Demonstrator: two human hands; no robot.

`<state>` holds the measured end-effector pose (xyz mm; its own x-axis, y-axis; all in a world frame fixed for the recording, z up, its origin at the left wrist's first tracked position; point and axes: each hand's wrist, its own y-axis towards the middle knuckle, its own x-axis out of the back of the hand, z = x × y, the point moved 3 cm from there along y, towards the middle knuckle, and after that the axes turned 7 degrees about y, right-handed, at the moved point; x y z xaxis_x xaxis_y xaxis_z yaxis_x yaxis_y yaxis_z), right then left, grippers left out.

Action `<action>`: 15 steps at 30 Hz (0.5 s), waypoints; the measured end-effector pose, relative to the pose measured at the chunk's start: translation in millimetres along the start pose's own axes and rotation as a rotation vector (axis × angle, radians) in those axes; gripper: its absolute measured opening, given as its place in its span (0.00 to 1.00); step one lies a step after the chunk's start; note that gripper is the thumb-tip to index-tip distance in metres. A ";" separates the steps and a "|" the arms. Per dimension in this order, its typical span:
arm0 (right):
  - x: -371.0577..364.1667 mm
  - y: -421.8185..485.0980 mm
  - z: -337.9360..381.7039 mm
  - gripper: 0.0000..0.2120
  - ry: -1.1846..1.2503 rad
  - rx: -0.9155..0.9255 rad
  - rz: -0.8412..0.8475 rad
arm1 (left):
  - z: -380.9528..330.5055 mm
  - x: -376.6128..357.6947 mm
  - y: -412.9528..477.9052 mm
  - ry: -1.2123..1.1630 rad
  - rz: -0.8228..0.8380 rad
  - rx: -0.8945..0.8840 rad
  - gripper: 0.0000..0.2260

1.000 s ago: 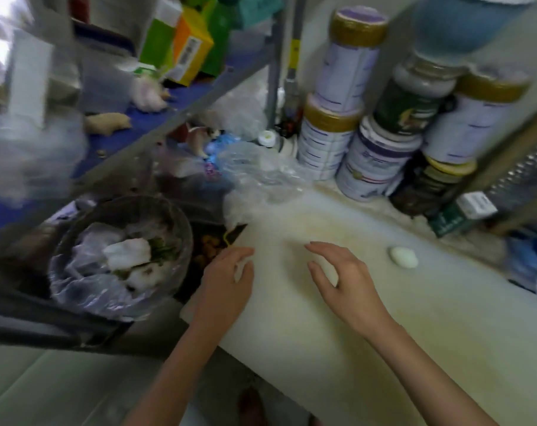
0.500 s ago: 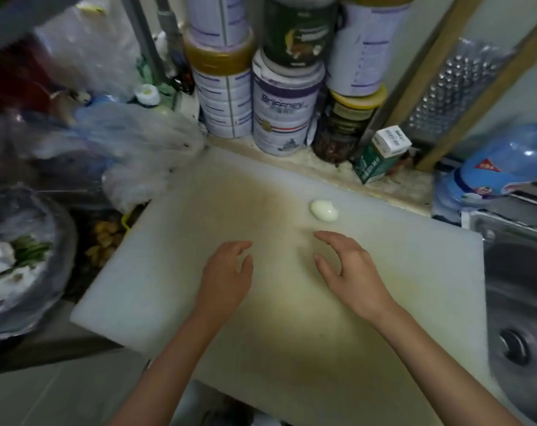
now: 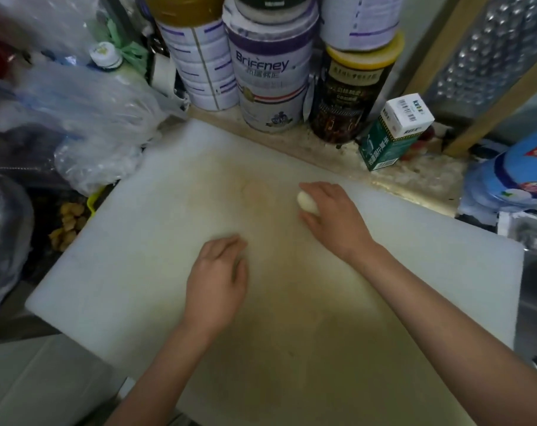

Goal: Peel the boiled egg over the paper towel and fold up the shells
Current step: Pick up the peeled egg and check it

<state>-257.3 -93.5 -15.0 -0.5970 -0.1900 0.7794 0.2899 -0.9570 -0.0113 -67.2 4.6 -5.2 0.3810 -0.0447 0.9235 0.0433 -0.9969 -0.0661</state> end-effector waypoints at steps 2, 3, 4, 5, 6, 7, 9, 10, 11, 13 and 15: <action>1.4 0.3 -0.1 0.21 0.020 0.024 -0.001 | -1.6 -0.6 0.2 0.005 -0.003 0.024 0.15; 4.1 -0.6 0.9 0.20 0.050 0.027 -0.003 | -2.6 -0.6 0.7 0.006 0.002 0.031 0.14; 7.8 -2.8 2.6 0.20 0.097 0.022 -0.011 | -4.0 -0.2 1.1 0.005 0.011 0.038 0.14; 12.8 -6.9 5.1 0.20 0.169 0.003 -0.023 | -5.9 0.7 1.3 0.001 0.020 0.042 0.14; 18.5 -12.9 8.7 0.20 0.266 -0.030 -0.033 | -8.3 2.3 1.2 -0.007 0.022 0.045 0.14; 24.9 -20.5 12.9 0.20 0.376 -0.072 -0.032 | -11.6 5.0 0.8 -0.021 0.012 0.043 0.14; 37.4 -38.2 22.2 0.19 0.569 -0.137 0.003 | -21.4 11.7 -1.4 -0.105 -0.031 0.014 0.15; 43.2 -47.0 26.6 0.18 0.648 -0.157 0.024 | -27.6 15.2 -3.4 -0.191 -0.034 -0.009 0.17; 48.7 -54.9 31.3 0.17 0.726 -0.172 0.045 | -35.1 18.5 -5.6 -0.290 -0.013 -0.043 0.20; 59.3 -67.4 41.1 0.17 0.894 -0.206 0.082 | -53.2 24.8 -8.6 -0.430 0.052 -0.138 0.28; 66.5 -74.8 49.3 0.17 1.025 -0.245 0.090 | -71.8 30.4 -8.5 -0.469 0.072 -0.227 0.32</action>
<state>-281.8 -23.8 68.6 -0.9600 -0.2474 -0.1313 0.2741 -0.9263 -0.2584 -122.3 7.0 50.5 0.7507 -0.1313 0.6474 -0.1793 -0.9838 0.0085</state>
